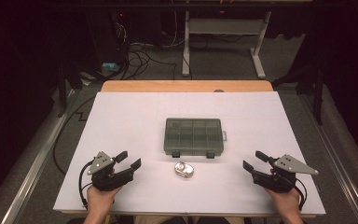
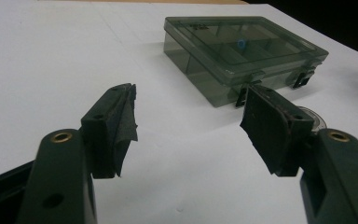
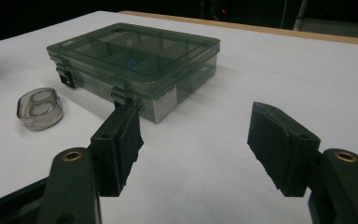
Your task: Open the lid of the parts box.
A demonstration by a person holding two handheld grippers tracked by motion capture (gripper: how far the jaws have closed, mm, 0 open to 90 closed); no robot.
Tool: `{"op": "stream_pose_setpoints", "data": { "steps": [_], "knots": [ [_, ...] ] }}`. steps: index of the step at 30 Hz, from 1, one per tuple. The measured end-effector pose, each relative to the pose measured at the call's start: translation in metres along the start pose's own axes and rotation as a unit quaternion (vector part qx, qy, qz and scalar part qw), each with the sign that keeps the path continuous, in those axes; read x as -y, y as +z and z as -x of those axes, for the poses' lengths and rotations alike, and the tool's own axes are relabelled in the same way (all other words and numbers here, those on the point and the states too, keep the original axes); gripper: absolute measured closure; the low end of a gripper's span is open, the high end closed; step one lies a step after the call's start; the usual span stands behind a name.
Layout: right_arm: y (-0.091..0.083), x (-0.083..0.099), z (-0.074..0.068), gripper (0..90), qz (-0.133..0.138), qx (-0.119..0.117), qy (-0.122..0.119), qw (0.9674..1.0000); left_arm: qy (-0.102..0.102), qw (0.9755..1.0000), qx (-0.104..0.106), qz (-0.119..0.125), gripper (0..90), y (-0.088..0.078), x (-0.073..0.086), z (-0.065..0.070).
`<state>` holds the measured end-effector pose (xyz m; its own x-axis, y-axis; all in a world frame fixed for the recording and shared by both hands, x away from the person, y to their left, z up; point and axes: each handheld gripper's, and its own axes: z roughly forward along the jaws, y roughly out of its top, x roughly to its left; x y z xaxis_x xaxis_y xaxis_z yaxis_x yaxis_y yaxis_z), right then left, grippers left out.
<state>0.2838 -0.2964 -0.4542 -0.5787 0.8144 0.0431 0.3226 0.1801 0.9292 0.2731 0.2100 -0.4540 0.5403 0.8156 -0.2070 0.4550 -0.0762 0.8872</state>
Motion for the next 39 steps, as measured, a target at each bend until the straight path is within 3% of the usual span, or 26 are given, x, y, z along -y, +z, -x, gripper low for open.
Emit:
{"op": "stream_pose_setpoints", "data": {
  "steps": [18,39],
  "knots": [
    [0.010,-0.006,-0.001,35.5,0.003,-0.006,-0.006,1.0000,0.013,0.9999,0.004,-0.005,35.8,0.016,-0.005,0.005],
    [0.022,-0.011,0.001,37.4,0.014,-0.012,0.013,0.9997,0.014,0.9997,0.012,-0.014,36.0,0.031,-0.008,0.009]
  ]
}}
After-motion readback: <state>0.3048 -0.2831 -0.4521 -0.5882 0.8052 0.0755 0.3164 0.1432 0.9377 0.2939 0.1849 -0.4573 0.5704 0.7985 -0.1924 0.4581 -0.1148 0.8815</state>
